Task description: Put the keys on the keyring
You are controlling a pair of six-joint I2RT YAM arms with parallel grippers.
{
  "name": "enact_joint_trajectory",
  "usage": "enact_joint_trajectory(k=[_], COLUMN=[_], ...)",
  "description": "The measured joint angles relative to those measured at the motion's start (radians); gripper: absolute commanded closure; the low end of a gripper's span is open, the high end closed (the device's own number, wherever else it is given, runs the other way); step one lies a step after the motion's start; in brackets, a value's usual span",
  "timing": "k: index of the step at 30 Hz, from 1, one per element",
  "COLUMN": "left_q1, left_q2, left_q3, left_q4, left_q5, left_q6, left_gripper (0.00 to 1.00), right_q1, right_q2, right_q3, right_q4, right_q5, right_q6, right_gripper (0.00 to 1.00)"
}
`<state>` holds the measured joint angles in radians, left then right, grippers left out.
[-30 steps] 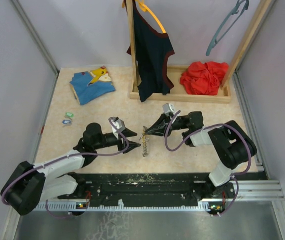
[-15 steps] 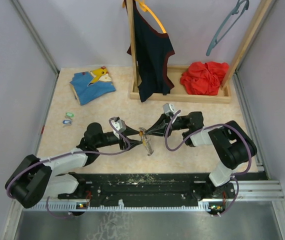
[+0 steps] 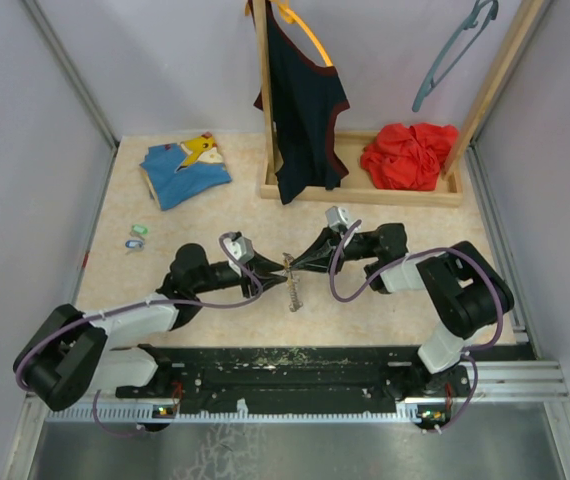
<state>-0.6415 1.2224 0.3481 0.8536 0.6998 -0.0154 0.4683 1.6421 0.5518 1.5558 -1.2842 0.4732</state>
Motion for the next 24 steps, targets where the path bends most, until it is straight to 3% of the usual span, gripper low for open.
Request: enact_joint_trajectory(k=[9,20,24], left_q1=[-0.018,-0.062,-0.084], left_q2=[0.028,0.092,0.11], left_q3=[0.026,0.054,0.068], left_q4=[0.0,0.0,-0.001], left_q5=[0.001,0.003,0.002], left_q6=[-0.009,-0.01,-0.01], left_gripper=[0.97,0.97,0.87], right_q1=[0.0,0.0,0.001], right_q2=[0.0,-0.026,-0.026], right_q3=[0.0,-0.001,-0.002], right_q4=[0.0,0.0,0.0], right_q5=[0.003,0.028,0.032], right_q6=[0.002,0.001,0.001], right_gripper=[1.0,1.0,1.0])
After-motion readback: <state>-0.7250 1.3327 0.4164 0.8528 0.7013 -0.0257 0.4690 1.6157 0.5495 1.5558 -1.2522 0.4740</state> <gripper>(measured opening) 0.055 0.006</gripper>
